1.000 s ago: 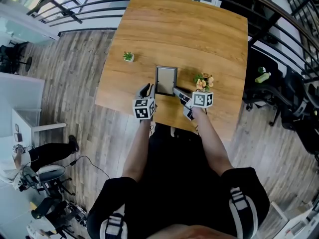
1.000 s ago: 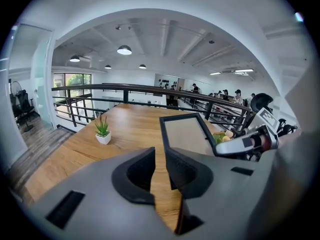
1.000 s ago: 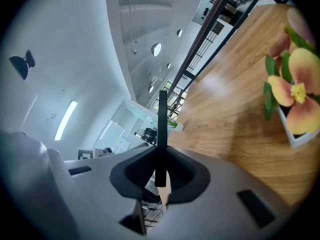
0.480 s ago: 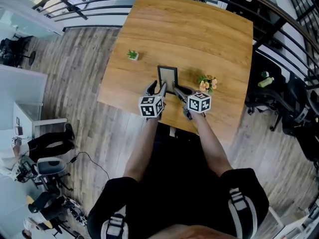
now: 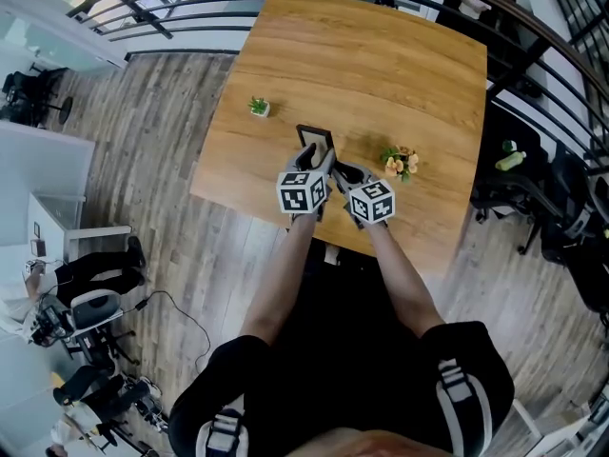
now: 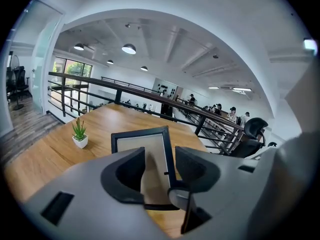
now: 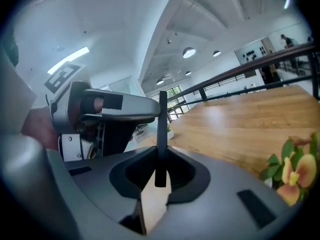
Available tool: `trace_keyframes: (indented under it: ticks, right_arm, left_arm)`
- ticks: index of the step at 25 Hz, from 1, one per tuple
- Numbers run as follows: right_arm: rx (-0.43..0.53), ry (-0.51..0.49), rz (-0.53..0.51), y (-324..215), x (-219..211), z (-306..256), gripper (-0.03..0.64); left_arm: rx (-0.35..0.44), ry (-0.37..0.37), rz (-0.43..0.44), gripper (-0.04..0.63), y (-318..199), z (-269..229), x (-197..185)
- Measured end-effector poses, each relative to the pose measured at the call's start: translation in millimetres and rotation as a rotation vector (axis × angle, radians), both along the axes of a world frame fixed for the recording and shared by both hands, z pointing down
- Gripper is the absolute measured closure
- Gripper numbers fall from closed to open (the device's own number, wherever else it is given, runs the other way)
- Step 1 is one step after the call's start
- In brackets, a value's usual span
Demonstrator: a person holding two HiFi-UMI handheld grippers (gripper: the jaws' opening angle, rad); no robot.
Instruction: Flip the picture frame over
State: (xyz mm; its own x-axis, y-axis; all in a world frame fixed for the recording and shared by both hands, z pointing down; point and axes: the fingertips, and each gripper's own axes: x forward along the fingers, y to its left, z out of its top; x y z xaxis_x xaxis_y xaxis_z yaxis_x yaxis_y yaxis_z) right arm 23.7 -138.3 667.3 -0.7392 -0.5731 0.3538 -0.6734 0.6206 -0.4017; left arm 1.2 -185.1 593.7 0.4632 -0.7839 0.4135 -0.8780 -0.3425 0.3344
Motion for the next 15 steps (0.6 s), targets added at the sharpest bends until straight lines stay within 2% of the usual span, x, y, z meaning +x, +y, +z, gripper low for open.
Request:
trace_keyframes:
  ticks: [8,15]
  right_arm:
    - [0.109,0.149,-0.015,-2,5,-11,0.549]
    - [0.3,0.389,-0.054,-3,11,-31,0.533]
  left_arm:
    - [-0.029,0.039,0.009,0.407,-6,-1,13]
    - [-0.047,0.098,-0.029,0.407,-14,-9,16]
